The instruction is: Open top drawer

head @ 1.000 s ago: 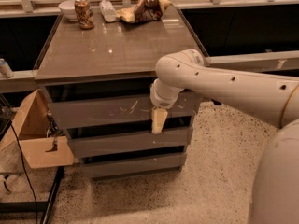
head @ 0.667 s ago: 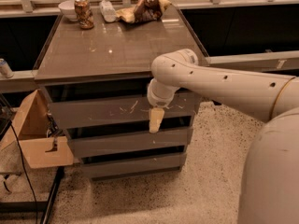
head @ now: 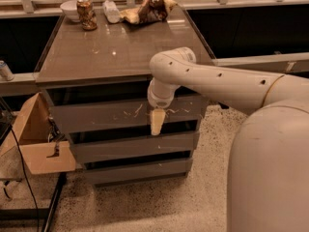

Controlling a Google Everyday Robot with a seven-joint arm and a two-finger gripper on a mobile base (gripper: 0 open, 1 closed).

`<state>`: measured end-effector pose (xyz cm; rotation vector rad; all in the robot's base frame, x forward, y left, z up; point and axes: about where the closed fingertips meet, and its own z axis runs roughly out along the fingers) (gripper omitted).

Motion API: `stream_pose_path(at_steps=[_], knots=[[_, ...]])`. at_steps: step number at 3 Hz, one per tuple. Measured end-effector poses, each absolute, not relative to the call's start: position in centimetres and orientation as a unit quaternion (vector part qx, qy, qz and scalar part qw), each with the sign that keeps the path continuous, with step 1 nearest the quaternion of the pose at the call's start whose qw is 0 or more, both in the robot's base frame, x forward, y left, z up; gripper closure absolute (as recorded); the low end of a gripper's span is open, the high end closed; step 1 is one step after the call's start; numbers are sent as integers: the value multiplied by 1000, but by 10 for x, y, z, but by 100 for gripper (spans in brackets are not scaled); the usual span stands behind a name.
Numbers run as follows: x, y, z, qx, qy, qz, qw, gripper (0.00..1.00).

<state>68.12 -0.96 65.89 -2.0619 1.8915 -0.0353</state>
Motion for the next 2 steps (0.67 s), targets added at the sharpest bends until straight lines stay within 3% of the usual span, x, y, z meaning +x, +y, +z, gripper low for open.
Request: stream_pose_path(at_steps=[2], knots=[[672,-13,646,-730,674,23,114,0]])
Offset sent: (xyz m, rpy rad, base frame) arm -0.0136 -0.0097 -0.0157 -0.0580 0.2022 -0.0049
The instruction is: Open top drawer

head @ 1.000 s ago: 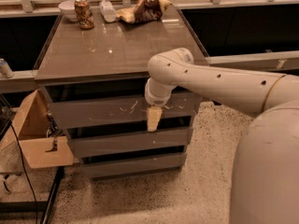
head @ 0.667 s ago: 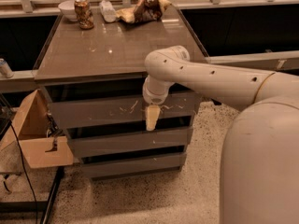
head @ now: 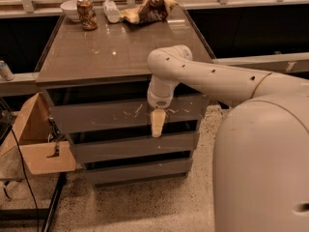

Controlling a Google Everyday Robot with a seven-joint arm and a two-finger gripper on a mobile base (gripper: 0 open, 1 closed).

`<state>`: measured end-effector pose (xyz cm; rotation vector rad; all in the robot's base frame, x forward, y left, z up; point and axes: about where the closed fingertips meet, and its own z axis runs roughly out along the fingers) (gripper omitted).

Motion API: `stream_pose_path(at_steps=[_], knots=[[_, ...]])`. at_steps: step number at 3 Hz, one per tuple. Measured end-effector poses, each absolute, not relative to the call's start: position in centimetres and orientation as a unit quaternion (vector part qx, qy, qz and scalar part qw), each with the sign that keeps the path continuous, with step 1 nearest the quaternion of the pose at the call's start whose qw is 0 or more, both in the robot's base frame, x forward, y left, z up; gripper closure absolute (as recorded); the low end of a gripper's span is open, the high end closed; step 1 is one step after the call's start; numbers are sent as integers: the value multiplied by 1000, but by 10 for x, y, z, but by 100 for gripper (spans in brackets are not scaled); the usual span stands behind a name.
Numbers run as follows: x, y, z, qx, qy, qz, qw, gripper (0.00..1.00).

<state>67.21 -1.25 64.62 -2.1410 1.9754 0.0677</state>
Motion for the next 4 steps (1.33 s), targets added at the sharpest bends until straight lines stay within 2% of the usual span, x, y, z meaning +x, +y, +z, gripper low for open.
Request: stream_pose_path(at_steps=[2,4], knots=[[664,-21,633,-726,683,42,67,0],[660,-23,640,-726,683,45,63,0]])
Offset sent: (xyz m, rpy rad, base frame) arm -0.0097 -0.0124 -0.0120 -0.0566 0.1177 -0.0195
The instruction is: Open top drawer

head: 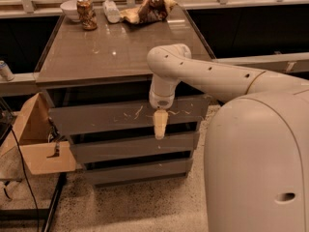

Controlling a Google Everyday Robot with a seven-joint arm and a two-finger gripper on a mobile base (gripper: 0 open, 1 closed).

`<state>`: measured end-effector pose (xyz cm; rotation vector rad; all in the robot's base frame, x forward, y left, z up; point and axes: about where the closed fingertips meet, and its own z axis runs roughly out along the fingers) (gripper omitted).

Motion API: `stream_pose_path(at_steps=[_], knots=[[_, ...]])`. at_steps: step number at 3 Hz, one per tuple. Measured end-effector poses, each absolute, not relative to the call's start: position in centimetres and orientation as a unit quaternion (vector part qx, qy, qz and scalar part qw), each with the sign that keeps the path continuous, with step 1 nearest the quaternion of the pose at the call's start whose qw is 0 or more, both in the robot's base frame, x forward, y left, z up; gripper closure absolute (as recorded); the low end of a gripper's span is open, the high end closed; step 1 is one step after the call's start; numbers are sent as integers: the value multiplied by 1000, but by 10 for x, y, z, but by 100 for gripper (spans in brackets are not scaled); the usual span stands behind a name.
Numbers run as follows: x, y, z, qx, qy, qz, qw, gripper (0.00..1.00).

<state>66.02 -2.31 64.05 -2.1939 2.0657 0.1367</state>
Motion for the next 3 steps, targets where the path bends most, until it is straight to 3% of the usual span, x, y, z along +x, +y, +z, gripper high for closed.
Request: stream_pose_path(at_steps=[3], knots=[[597,-43,719,-728,679,83,34,0]])
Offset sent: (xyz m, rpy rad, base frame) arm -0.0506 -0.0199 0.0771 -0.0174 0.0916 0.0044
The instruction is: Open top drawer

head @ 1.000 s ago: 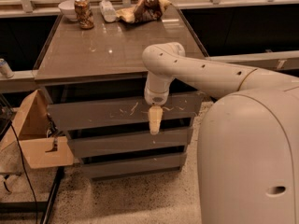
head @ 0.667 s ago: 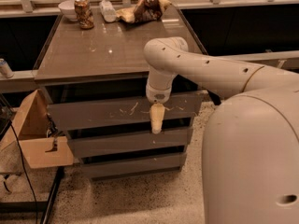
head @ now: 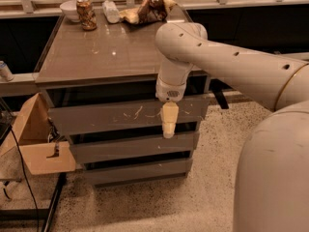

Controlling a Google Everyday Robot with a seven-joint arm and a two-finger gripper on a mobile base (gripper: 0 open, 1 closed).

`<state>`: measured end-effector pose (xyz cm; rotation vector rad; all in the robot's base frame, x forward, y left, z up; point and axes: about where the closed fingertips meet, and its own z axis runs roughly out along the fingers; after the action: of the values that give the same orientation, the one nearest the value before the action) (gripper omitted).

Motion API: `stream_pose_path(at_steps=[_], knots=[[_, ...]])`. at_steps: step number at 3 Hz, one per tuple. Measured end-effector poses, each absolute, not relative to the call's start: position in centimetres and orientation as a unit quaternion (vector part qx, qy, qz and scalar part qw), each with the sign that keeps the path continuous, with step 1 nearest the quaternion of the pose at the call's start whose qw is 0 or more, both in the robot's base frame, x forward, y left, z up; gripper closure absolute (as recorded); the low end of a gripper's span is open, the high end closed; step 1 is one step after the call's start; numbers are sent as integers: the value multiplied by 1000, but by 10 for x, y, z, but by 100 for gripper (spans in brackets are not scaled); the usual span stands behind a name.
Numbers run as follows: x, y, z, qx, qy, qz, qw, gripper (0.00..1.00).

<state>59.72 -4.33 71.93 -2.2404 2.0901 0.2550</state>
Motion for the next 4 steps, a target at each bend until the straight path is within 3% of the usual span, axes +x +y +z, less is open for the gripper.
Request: stream_pose_path(at_steps=[4], knots=[[620,-30,707,-731,673,44,99,0]])
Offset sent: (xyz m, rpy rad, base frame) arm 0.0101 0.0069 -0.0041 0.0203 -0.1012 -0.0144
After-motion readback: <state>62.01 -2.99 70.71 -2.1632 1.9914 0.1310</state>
